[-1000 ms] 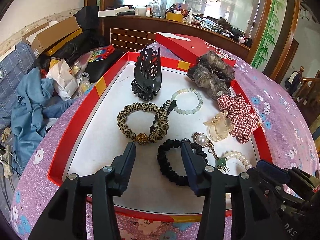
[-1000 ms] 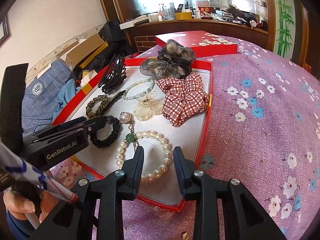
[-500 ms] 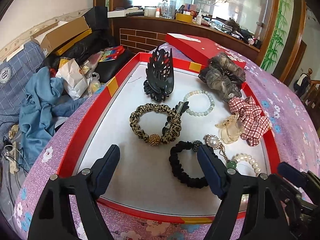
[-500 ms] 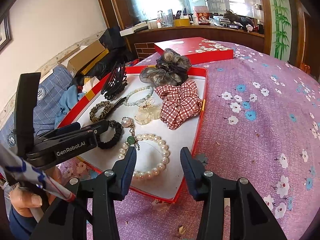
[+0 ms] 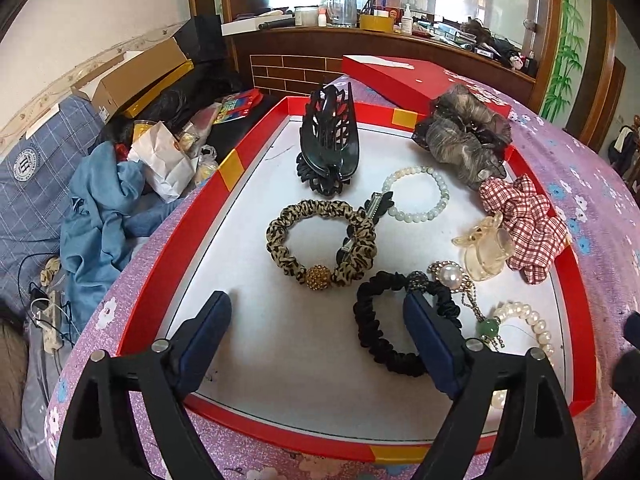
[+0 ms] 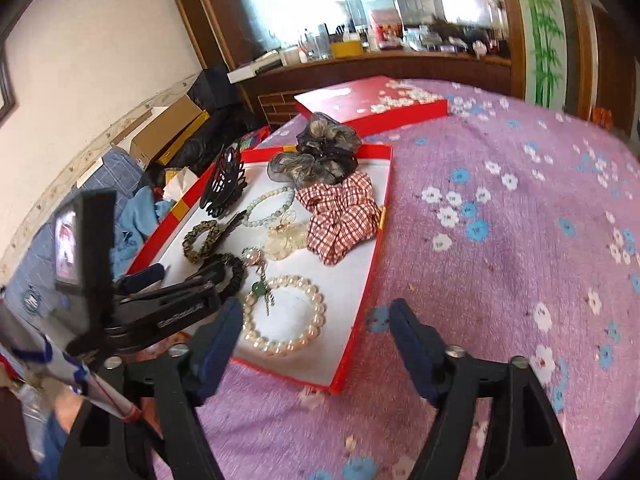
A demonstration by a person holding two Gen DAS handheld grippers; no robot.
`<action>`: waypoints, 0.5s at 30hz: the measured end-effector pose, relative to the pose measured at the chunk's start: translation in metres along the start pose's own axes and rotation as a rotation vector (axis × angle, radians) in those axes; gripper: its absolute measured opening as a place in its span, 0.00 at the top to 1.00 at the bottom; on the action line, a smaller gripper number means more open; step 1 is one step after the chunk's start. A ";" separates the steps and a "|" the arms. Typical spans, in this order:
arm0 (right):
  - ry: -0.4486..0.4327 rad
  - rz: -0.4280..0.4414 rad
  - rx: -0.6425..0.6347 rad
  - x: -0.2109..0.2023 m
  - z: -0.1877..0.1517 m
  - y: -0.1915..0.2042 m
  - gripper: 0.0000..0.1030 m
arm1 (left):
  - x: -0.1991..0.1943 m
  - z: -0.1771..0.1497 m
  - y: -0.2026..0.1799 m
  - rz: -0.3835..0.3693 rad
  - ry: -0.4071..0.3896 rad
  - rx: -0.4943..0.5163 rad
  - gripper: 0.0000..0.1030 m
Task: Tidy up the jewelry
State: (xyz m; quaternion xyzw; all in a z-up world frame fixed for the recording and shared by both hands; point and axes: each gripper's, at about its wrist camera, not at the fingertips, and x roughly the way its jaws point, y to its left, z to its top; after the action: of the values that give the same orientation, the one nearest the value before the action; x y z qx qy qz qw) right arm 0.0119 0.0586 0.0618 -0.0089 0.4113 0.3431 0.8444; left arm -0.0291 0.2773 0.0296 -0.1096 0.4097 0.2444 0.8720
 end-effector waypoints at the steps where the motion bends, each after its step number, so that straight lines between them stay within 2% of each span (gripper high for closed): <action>1: 0.010 -0.014 -0.003 -0.004 0.000 0.000 0.17 | 0.000 0.000 0.000 0.001 0.000 -0.001 0.14; 5: 0.016 -0.140 -0.025 -0.033 -0.006 -0.001 0.11 | 0.000 0.001 0.003 0.012 0.006 0.010 0.10; 8: 0.002 -0.138 0.007 -0.055 -0.017 -0.007 0.10 | -0.010 -0.001 0.004 0.035 0.010 0.019 0.10; 10: -0.008 -0.135 0.029 -0.065 -0.026 -0.010 0.09 | -0.027 -0.007 0.009 0.008 -0.003 0.002 0.10; 15: -0.029 -0.160 0.073 -0.083 -0.064 -0.003 0.09 | -0.088 -0.033 0.025 -0.016 -0.087 -0.041 0.10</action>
State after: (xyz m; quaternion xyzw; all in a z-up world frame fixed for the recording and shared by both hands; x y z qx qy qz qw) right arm -0.0657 -0.0100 0.0770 -0.0060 0.4090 0.2593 0.8749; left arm -0.1122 0.2561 0.0761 -0.1199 0.3656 0.2502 0.8885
